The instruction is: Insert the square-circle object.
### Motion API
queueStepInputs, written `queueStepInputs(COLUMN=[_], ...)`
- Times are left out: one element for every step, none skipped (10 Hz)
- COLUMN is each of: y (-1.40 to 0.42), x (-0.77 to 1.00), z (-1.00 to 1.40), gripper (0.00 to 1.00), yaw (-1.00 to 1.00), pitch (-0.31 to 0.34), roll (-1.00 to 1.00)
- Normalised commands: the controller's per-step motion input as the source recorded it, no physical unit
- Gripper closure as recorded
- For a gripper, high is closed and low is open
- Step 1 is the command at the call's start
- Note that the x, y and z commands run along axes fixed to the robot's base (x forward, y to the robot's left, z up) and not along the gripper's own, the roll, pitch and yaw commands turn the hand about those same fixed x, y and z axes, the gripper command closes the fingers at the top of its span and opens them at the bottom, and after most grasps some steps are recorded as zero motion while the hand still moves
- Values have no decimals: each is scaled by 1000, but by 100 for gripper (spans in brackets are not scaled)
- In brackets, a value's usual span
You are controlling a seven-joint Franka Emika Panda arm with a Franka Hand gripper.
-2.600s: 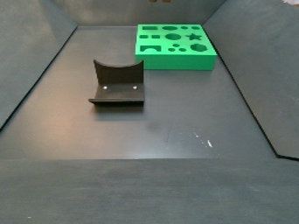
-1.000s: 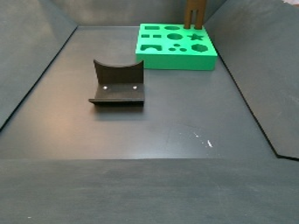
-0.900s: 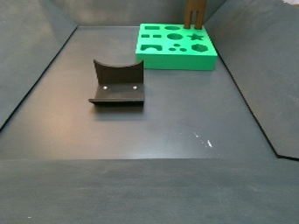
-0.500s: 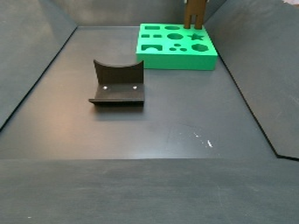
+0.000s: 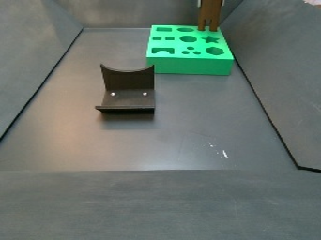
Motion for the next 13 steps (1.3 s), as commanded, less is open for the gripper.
queueStepInputs(y=[-23,-20,-26,-37,-140,-166,-131,-183,-134,-140,0,109,194], x=[57,54,177,160,31,43,0,0,0,0,26,49,20], z=[-249,-414,-591,-771,-820,-789,-694,-566,-443,-337,-663,-509,-457], gripper=[100,100,100,100,100,100,100,100,100,100,100,100,100], yaw=[0,0,0,0,0,0,0,23,63,191,134,23,3], pitch=[6,0,0,-71,-214,-233,-249,-144,-143,-76,0,10,0], roll=[0,0,0,0,60,44,147,341,400,481,239,-47,-176])
